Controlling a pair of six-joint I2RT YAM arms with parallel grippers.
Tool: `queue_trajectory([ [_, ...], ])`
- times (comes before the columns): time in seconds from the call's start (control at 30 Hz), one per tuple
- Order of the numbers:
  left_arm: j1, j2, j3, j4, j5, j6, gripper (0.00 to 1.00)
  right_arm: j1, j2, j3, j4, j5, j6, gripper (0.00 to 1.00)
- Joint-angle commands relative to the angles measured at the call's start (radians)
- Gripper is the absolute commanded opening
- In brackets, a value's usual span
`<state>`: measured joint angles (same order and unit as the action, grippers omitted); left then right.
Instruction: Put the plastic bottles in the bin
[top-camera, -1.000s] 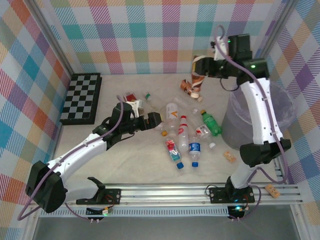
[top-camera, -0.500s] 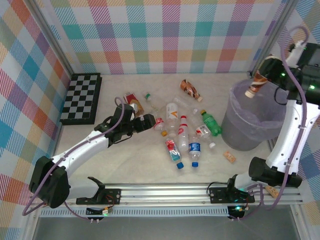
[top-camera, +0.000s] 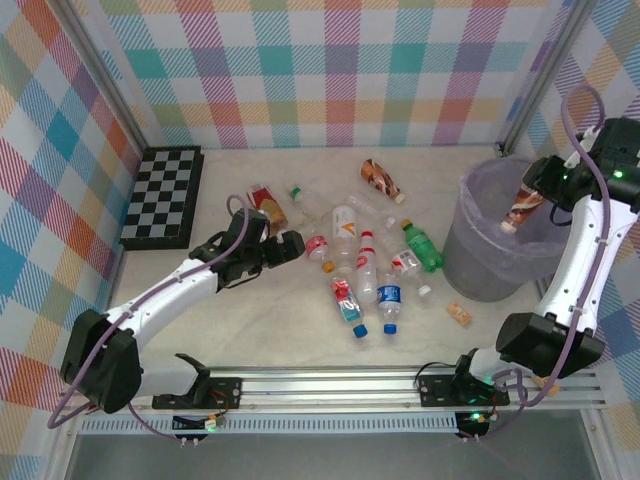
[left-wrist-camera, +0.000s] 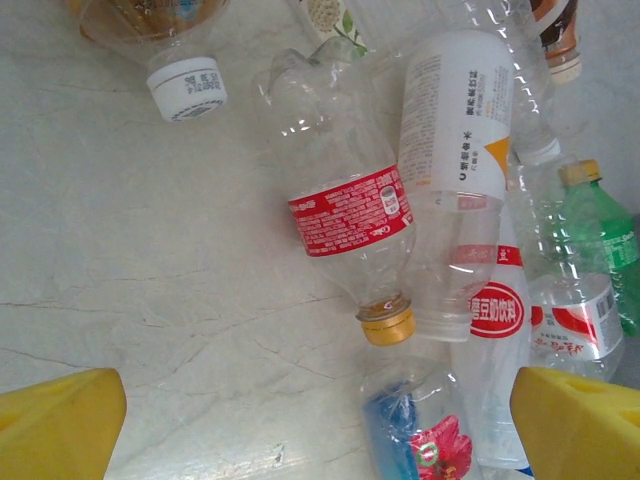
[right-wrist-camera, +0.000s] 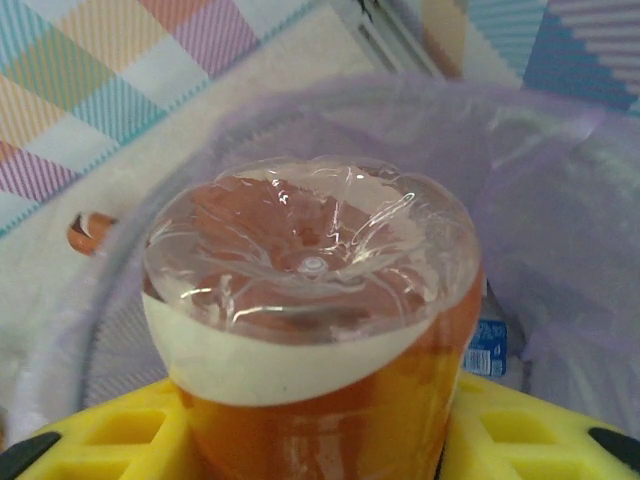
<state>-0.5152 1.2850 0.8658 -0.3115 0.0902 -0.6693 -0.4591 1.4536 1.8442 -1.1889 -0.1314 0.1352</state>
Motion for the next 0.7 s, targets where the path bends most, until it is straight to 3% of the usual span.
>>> queue_trajectory([
  [0.0,0.014,0.006,0.029,-0.021,-0.026,0.002,0.98,-0.004,-0.019,-0.073,0.037,-0.009,-0.03,0.37],
  [0.67,0.022,0.053,0.039,0.004,-0.001,-0.007,0.98,0.039,0.065,-0.34,0.142,0.047,0.016,0.37],
])
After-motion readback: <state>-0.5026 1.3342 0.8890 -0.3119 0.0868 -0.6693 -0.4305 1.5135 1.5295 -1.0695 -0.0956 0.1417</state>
